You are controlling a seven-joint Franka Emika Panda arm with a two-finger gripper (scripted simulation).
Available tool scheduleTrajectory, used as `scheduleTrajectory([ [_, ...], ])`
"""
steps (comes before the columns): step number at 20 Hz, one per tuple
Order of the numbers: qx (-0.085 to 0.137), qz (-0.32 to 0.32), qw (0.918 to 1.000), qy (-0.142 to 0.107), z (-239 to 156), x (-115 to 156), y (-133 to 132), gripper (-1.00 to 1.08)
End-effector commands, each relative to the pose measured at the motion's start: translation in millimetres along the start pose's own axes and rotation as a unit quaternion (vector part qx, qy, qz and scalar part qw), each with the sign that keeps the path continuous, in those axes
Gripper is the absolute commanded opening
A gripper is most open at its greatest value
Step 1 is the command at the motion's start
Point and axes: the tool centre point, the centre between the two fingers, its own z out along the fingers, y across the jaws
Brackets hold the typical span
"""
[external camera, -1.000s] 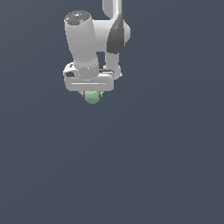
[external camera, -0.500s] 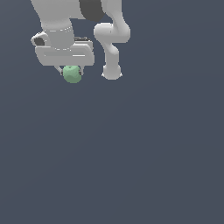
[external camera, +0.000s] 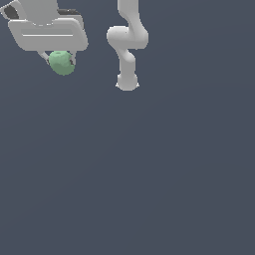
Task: Pick up the object and move it to a goal position.
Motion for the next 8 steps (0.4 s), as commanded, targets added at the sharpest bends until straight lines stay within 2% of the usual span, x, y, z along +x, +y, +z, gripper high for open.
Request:
scheduleTrajectory([
  [1, 0.0, -0.001, 1.0, -0.001, -10, -2, 8, -1.0],
  [8, -0.001, -0.001, 1.0, -0.001, -21, -4, 16, -1.0],
])
